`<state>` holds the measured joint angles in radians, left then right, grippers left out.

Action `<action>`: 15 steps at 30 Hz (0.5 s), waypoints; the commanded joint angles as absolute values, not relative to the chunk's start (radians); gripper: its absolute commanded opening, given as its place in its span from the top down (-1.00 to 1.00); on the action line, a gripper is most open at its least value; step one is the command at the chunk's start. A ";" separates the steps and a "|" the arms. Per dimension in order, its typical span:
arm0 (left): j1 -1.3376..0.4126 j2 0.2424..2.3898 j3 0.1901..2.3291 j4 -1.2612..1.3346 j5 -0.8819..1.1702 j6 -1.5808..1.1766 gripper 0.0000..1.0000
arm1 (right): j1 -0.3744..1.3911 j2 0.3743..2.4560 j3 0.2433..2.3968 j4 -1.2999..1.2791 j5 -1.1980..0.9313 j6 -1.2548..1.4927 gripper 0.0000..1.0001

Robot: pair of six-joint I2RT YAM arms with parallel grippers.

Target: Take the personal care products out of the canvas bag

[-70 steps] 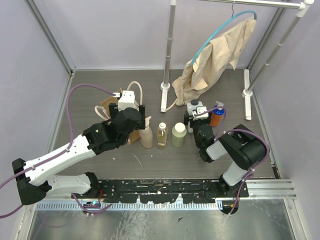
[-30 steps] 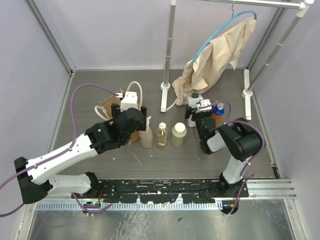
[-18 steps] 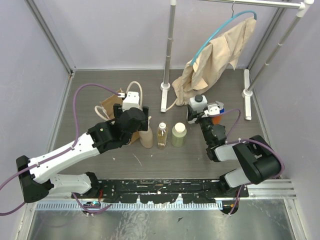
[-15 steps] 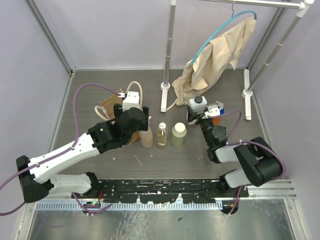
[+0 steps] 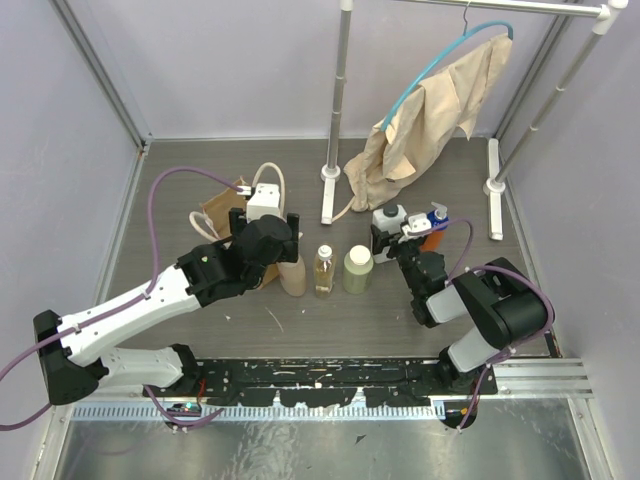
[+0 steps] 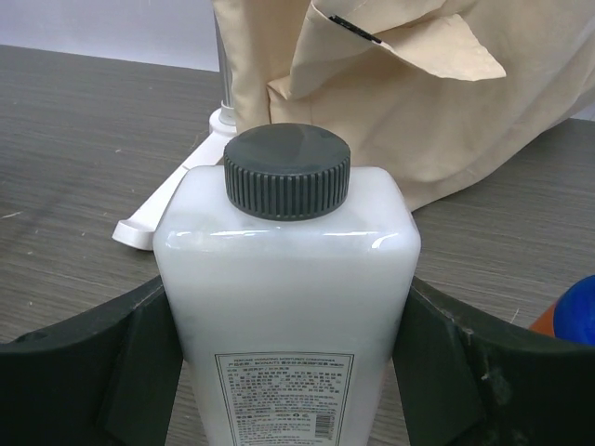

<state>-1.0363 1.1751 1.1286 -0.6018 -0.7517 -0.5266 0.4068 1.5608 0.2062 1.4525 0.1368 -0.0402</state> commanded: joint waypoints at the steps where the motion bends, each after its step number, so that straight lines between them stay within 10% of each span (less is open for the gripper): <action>1: -1.037 1.165 1.120 -0.563 -0.762 -0.541 -0.76 | 0.412 1.548 0.217 1.698 0.127 -0.032 0.88; 9: -1.038 1.153 1.122 -0.569 -0.773 -0.538 -0.76 | 0.413 1.397 0.170 1.697 0.144 -0.042 -0.71; 15: -1.037 1.110 1.120 -0.568 -0.798 -0.534 -0.76 | 0.453 1.137 0.240 1.368 0.201 -0.109 -0.87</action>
